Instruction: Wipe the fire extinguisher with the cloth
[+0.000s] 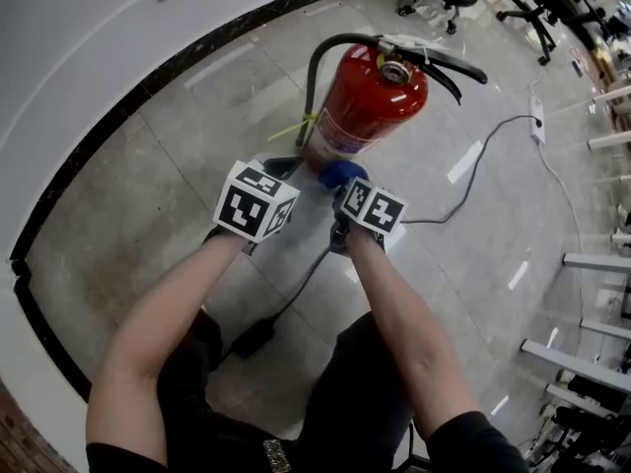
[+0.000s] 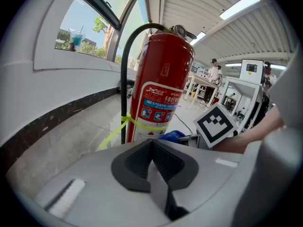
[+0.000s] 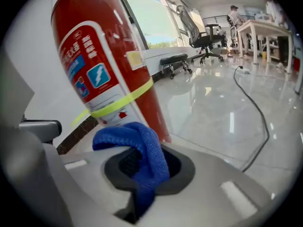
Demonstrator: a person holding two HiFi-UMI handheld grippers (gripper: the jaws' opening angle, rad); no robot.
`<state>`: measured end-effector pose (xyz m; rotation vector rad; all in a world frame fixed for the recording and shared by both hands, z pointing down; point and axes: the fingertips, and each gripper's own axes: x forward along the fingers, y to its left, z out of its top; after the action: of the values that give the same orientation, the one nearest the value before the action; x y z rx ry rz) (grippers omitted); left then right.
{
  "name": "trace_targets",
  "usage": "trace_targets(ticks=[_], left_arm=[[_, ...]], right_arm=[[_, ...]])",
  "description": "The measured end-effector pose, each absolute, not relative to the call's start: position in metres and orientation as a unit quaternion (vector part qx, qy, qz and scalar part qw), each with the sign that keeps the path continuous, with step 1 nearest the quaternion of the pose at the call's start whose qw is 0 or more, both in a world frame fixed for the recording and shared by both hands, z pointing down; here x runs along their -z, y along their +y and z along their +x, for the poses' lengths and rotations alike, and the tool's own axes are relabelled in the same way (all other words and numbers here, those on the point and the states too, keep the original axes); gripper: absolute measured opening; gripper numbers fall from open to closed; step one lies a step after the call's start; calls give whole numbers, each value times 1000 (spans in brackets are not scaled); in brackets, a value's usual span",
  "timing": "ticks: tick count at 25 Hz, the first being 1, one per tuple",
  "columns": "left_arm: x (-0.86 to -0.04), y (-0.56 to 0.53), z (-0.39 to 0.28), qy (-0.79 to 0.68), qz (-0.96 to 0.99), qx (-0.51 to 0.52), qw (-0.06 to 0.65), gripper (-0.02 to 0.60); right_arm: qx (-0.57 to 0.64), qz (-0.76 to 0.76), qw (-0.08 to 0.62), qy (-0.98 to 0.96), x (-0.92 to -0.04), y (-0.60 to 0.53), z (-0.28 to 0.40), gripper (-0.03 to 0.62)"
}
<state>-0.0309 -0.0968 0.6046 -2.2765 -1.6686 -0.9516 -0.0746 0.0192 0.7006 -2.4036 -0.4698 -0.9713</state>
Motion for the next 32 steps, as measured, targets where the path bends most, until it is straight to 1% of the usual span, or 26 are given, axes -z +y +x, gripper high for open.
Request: trace_targets(ticks=[5, 9, 13, 18, 20, 24, 28, 32], left_arm=[[-610, -89, -40, -571, -753, 317, 84, 6], [-617, -98, -39, -561, -756, 326, 85, 6], [-617, -99, -35, -554, -761, 327, 82, 6], [-619, -106, -34, -547, -764, 334, 82, 6], [-621, -109, -33, -543, -765, 337, 81, 6], [-623, -118, -33, -541, -765, 341, 80, 6], [-626, -131, -20, -532, -771, 343, 74, 6], [-624, -143, 1, -518, -781, 344, 51, 6]], right_arm=[[349, -895, 209, -181, -700, 74, -74, 29], [341, -895, 215, -193, -713, 98, -68, 29], [372, -882, 211, -197, -744, 82, -72, 29], [410, -869, 230, -153, -768, 22, -72, 29], [407, -866, 255, -141, -769, 1, -64, 29], [378, -847, 345, -146, -768, -27, -48, 29], [361, -845, 369, -138, -767, -47, -23, 29], [333, -850, 380, -151, -767, -57, 4, 29]])
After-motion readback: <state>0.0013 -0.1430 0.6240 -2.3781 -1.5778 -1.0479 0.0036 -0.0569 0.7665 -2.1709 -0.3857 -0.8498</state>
